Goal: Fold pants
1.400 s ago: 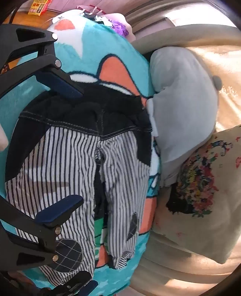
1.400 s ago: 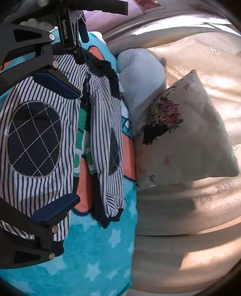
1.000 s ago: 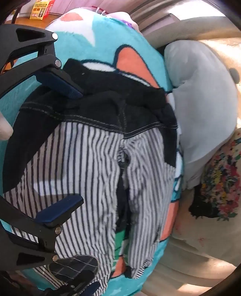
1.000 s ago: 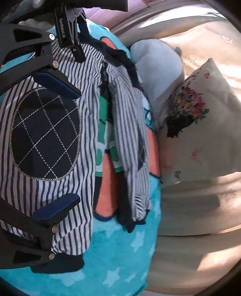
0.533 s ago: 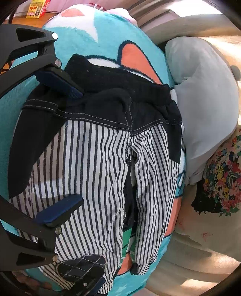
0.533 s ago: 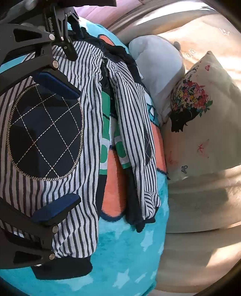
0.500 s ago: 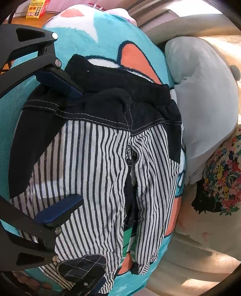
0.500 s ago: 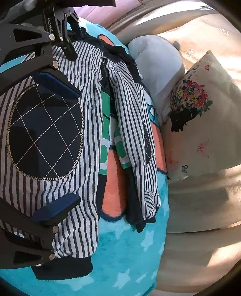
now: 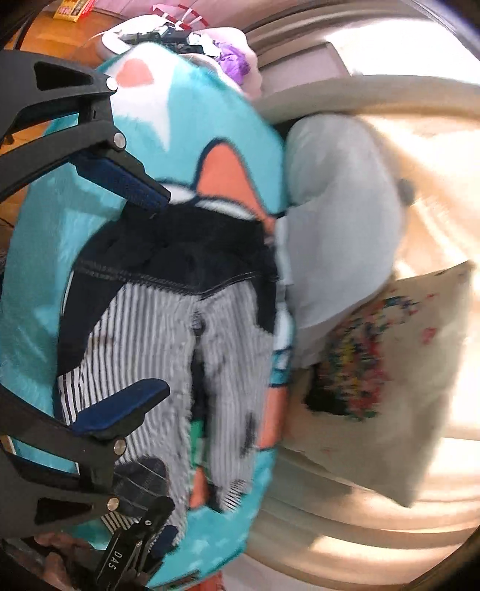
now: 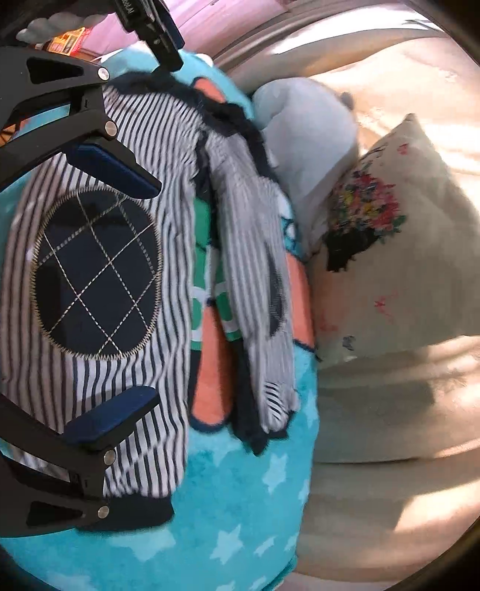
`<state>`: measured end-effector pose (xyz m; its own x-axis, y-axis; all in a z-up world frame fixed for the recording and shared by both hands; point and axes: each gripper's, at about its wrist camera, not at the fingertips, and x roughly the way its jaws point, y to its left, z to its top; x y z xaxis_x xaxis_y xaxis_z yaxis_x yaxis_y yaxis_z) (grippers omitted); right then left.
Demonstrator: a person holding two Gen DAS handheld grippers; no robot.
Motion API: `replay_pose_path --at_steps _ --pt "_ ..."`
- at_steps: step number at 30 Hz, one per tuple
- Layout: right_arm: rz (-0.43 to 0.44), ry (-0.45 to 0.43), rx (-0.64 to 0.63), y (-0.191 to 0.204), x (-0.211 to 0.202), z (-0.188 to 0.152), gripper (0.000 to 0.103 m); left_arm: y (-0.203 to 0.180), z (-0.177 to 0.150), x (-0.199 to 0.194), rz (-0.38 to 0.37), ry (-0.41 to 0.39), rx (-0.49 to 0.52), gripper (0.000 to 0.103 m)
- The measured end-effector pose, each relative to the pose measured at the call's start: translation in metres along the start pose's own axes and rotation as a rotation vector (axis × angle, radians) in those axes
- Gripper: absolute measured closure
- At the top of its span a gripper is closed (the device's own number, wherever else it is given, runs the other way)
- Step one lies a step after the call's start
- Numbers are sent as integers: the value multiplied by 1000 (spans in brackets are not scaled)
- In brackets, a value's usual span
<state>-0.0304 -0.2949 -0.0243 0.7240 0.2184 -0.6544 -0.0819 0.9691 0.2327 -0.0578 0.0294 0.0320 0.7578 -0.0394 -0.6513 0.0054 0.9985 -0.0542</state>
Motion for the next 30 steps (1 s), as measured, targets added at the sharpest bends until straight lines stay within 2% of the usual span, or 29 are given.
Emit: replay_pose_path --at_steps 6,9,13,19,22,25,27,30 --pt "-17 -142 -47 8 -65 49 0 21 42 -69 -10 -154 -13 10" --pt "-32 -255 -106 13 -122 83 0 33 67 -109 -7 -243 11 10" --pt "-9 -368 -161 22 -190 126 0 44 100 -161 46 -356 42 10" --pt "-42 -522 -227 38 -288 180 0 58 136 -208 79 -428 83 10" --pt "-101 -588 -246 46 -332 205 0 59 147 -217 108 -431 116 9" --pt "-137 -604 -258 51 -359 226 0 59 152 -206 86 -399 141 8" --pt "-125 -566 -277 52 -354 231 0 59 148 -187 50 -355 138 7" --pt "-111 -464 -300 49 -306 233 0 54 143 -134 -20 -229 146 7"
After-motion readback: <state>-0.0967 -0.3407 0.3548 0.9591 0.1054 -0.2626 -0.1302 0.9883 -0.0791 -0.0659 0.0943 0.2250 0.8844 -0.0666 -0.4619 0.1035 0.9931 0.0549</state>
